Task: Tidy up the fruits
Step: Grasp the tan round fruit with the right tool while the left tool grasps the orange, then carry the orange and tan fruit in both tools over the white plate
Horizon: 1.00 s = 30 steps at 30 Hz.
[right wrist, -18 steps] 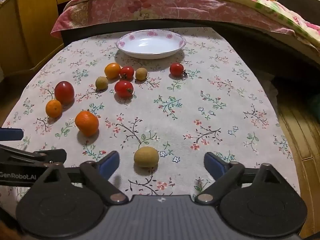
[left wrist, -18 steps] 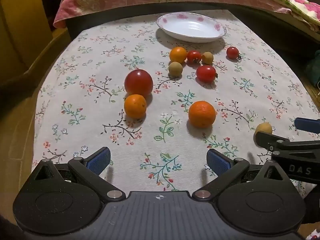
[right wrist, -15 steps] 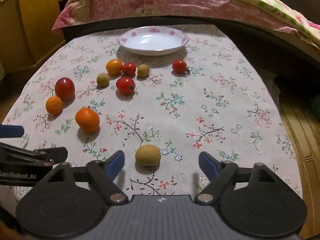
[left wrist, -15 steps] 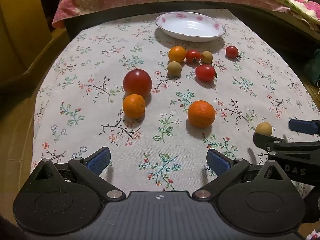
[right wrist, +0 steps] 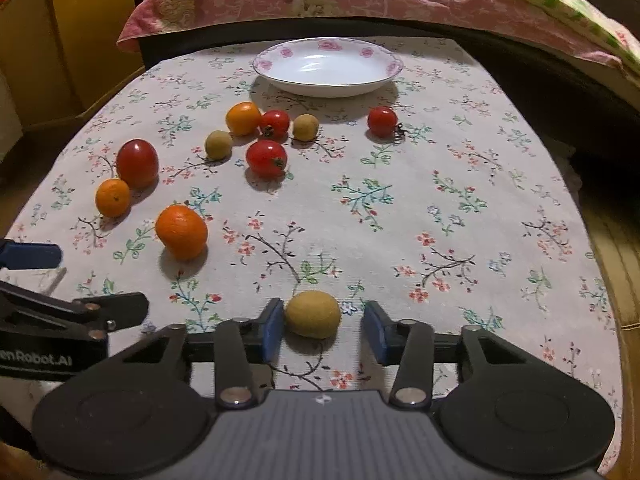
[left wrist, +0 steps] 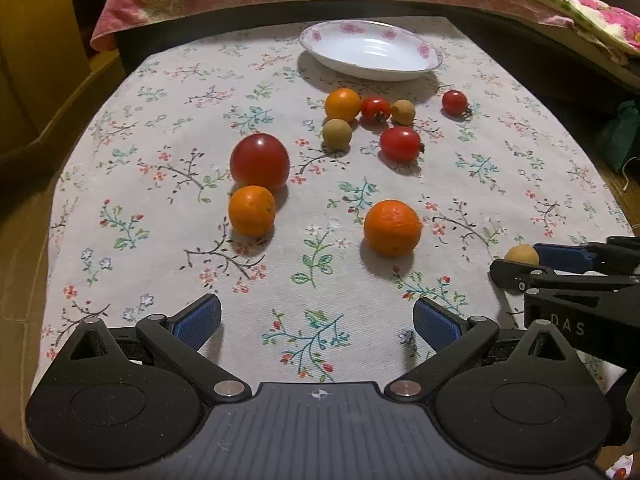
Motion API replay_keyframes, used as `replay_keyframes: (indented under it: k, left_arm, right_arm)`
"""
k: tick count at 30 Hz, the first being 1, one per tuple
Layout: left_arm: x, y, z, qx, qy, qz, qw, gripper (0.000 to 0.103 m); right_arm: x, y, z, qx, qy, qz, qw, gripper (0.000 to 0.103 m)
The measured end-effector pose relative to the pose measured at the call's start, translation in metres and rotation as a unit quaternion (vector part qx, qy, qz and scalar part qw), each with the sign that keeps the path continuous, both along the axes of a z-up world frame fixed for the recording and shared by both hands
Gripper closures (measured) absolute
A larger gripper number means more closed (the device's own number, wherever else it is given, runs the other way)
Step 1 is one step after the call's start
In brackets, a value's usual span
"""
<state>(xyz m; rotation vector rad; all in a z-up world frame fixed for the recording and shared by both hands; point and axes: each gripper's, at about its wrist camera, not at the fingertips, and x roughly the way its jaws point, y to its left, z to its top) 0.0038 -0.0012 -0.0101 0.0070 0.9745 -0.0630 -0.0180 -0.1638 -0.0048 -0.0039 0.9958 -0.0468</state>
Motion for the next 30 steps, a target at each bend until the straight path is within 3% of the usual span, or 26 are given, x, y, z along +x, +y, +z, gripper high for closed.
replay_keyframes:
  k: [2, 5, 7, 9, 11, 17, 25, 30]
  left_arm:
    - [0.000, -0.001, 0.001, -0.004, -0.007, -0.005, 1.0000, 0.002]
    - [0.003, -0.003, 0.003, -0.007, -0.019, -0.016, 0.9997, 0.009]
    - [0.006, -0.008, 0.001, 0.009, -0.004, -0.025, 0.9996, 0.020]
    - [0.010, -0.011, 0.001, 0.006, 0.008, -0.034, 0.9994, 0.025]
    - [0.013, -0.014, 0.001, -0.004, 0.021, -0.041, 0.9989, 0.026]
    - [0.032, -0.029, -0.003, 0.021, -0.001, -0.055, 0.9982, 0.029]
    - [0.047, -0.038, -0.007, 0.030, -0.002, -0.059, 0.9978, 0.047]
    - [0.043, -0.035, -0.006, 0.032, -0.004, -0.060, 0.9977, 0.050]
  right_arm:
    - [0.001, 0.001, 0.001, 0.001, 0.001, 0.005, 1.000, 0.073]
    - [0.000, 0.001, 0.002, 0.003, 0.002, 0.013, 1.000, 0.074]
    - [-0.001, -0.002, 0.003, 0.014, 0.002, 0.014, 1.000, 0.074]
    - [-0.003, -0.005, 0.003, 0.023, 0.002, 0.012, 1.000, 0.074]
    - [-0.003, -0.010, 0.004, 0.030, 0.001, 0.005, 1.000, 0.074]
    - [-0.004, -0.022, 0.005, 0.053, 0.005, -0.015, 0.998, 0.074]
    - [-0.003, -0.028, 0.005, 0.069, 0.006, -0.025, 0.997, 0.074]
    - [-0.001, -0.030, 0.005, 0.075, 0.008, -0.028, 0.997, 0.074]
